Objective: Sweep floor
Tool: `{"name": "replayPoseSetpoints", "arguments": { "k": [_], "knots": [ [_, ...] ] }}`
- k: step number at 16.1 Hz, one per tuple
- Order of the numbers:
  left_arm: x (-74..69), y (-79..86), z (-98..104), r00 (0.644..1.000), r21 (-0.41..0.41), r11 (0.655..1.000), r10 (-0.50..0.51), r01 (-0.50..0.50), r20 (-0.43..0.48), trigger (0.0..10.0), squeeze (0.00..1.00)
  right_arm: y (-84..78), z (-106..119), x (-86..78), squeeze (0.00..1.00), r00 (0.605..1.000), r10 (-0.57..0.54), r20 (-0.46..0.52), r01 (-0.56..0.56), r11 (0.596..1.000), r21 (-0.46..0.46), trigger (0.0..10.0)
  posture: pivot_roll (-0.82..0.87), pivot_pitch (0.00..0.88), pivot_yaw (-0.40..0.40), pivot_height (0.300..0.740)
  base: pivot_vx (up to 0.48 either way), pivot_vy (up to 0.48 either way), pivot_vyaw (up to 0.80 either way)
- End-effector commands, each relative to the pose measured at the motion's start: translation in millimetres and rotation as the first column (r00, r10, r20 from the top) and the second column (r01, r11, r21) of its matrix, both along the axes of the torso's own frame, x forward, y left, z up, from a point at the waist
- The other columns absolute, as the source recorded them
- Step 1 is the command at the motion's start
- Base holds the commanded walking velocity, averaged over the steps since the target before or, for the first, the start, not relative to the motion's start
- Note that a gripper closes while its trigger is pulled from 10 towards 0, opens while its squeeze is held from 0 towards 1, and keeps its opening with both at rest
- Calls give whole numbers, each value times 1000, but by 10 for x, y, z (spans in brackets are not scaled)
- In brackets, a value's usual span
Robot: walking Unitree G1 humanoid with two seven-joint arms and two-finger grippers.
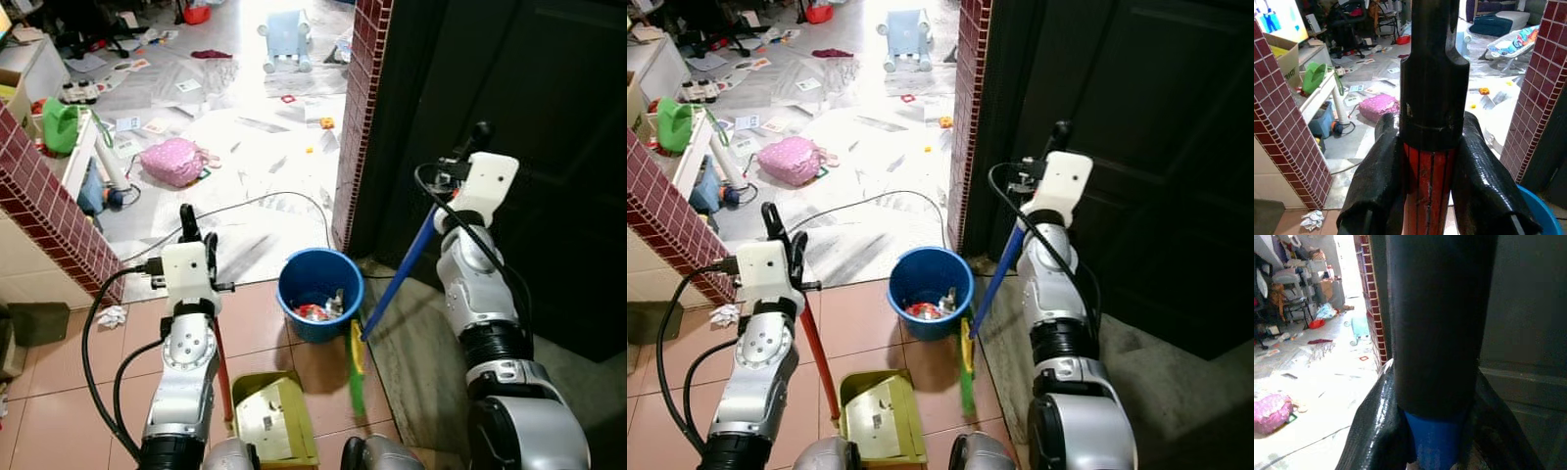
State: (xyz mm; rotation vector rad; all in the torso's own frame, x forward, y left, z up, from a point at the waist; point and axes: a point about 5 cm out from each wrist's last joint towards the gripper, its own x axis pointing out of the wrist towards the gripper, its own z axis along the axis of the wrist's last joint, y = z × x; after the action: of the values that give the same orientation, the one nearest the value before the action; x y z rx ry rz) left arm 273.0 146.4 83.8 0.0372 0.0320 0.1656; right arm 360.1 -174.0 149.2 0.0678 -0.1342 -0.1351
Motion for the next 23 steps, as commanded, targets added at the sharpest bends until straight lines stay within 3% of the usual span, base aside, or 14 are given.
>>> {"name": "replayPoseSetpoints", "arguments": {
  "k": [1, 5, 8, 15, 23],
  "knots": [
    [29, -25, 119, 999, -8, 1000, -16, 16, 50, 10000, 0, 5, 53, -23, 0, 999, 20, 33, -18, 999, -34, 10000, -36, 0, -8, 740, 0, 0, 0],
    [-6, 25, 90, 1000, -24, 1000, 15, -15, 27, 10000, 0, -22, -284, -253, 0, 996, 53, -69, -61, 992, -111, 10000, -35, 0, -12, 740, 0, 0, 0],
    [15, 42, 102, 1000, -28, 1000, 13, -12, 27, 10000, 0, -1, -564, -468, 0, 983, 93, -159, -115, 984, -135, 10000, -37, 0, -10, 740, 0, 435, 0],
    [58, 68, 141, 999, -22, 999, 24, -24, 31, 10000, 0, 231, -477, -483, 0, 963, 239, -122, -257, 953, -159, 10000, -32, 0, -14, 740, 0, 480, 0],
    [68, 89, 138, 998, -37, 998, 50, -49, 28, 10000, 0, 272, -537, -497, 0, 958, 249, -139, -272, 944, -186, 10000, -13, 0, -15, 740, 0, 480, 0]
  ]
}}
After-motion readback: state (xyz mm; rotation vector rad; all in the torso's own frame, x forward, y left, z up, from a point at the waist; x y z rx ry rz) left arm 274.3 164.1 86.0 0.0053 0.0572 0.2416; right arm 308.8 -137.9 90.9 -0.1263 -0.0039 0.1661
